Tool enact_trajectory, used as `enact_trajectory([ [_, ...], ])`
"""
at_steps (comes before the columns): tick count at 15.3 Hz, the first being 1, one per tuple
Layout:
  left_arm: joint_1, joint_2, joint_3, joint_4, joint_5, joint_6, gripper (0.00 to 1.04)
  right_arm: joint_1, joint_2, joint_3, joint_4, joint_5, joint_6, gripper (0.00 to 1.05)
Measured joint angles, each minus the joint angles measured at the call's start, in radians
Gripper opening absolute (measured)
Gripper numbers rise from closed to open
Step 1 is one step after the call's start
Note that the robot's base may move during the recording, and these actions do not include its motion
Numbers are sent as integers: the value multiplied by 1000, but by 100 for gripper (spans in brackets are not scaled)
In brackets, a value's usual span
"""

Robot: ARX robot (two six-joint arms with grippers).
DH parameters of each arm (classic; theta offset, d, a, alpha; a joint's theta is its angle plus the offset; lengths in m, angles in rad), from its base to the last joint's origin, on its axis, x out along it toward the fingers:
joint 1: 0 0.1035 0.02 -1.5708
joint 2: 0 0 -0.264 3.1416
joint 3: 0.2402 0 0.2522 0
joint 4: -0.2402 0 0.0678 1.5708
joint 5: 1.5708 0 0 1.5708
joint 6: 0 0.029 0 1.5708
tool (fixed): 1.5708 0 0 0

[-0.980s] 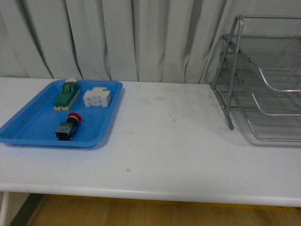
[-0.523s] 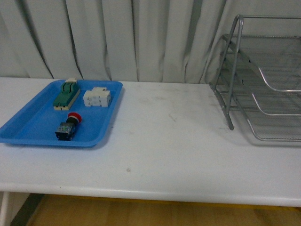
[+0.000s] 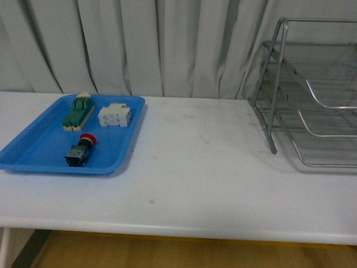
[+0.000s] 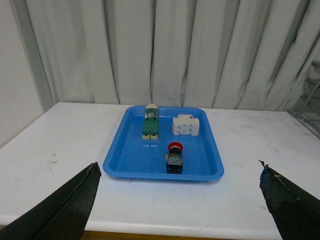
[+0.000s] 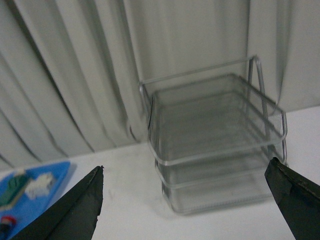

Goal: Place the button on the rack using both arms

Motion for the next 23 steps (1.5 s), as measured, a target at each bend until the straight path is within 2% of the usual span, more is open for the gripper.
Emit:
enact_trajectory([
  [3, 0, 0, 0, 0, 0, 0, 98, -245, 557, 211, 473, -129, 197, 98],
  [5, 0, 0, 0, 0, 0, 0, 98, -369, 877, 302, 712, -193, 410, 98],
  [6, 0, 0, 0, 0, 0, 0, 98, -426, 1056, 322, 850, -248, 572, 98],
  [7, 0, 0, 0, 0, 0, 0, 98, -442, 1119, 323, 901, -269, 635, 98],
  [8, 0, 0, 0, 0, 0, 0, 98, -452, 1180, 323, 942, -293, 697, 98],
  [9, 0, 0, 0, 0, 0, 0, 98, -455, 1338, 326, 975, -356, 872, 98],
  [11, 0, 0, 0, 0, 0, 0, 98, -439, 1540, 348, 972, -384, 1067, 98],
  [12, 0, 0, 0, 0, 0, 0, 98, -399, 1728, 414, 969, -383, 1234, 98],
  [16, 0, 0, 0, 0, 0, 0, 98, -310, 1745, 491, 976, -379, 1285, 98],
  [23, 0, 0, 0, 0, 0, 0, 98, -269, 1759, 599, 976, -377, 1260, 98],
])
